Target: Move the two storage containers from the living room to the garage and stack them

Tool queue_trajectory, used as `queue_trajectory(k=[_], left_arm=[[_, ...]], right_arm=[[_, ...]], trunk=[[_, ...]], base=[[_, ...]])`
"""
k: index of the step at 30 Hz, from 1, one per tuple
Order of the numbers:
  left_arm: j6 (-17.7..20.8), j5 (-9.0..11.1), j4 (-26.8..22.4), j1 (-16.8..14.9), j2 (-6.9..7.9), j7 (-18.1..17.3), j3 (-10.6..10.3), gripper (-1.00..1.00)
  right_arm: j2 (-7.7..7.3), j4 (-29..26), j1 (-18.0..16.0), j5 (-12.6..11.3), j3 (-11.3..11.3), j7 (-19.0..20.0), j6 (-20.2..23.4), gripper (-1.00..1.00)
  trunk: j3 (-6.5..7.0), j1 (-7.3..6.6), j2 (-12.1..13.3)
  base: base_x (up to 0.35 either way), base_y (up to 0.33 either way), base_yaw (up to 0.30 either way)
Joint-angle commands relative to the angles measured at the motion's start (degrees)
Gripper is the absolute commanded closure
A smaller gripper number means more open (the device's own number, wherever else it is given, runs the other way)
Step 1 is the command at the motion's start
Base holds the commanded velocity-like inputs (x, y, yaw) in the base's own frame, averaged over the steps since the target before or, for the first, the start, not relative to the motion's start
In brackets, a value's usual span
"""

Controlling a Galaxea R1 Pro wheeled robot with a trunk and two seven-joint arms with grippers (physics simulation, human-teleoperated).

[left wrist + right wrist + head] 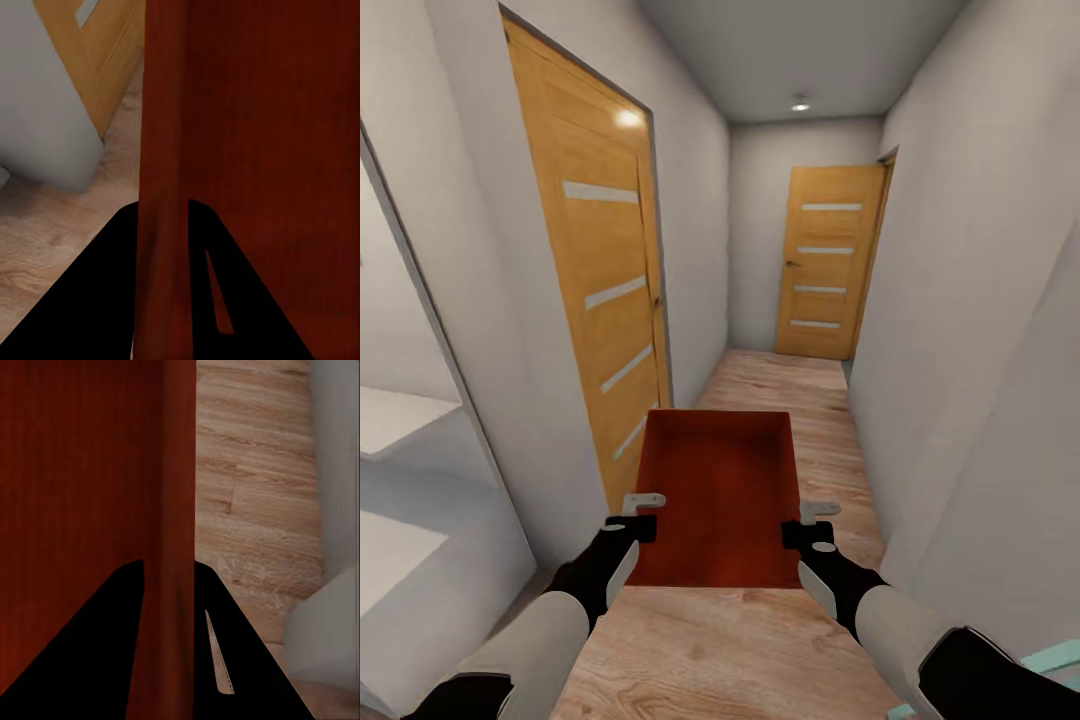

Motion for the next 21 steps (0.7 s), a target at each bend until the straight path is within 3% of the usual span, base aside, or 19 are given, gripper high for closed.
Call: queue_trajectory(k=[1, 6, 21], left_arm=[[0.3, 0.6, 1.5, 0.0, 2.16, 0.3, -0.6, 1.0], [0.3, 0.6, 1.5, 0.0, 2.16, 0.2, -0.6, 1.0], [0.3, 0.7, 1.5, 0.0, 2.16, 0.2, -0.6, 1.0]], right_arm=[[-0.01, -0.1, -0.1, 0.3, -0.6, 0.0, -1.4, 1.0], [-0.02, -0.1, -0.1, 0.3, -0.6, 0.0, -1.4, 1.0], [-0.02, -0.1, -0.1, 0.3, -0.6, 0.0, -1.4, 1.0]], trunk=[[-0.12, 0.06, -0.1], [-0.12, 0.06, -0.1], [-0.12, 0.06, -0.1]], base=[[0.217, 0.0, -0.285], [0.239, 0.018, -0.118], [0.312, 0.094, -0.004]])
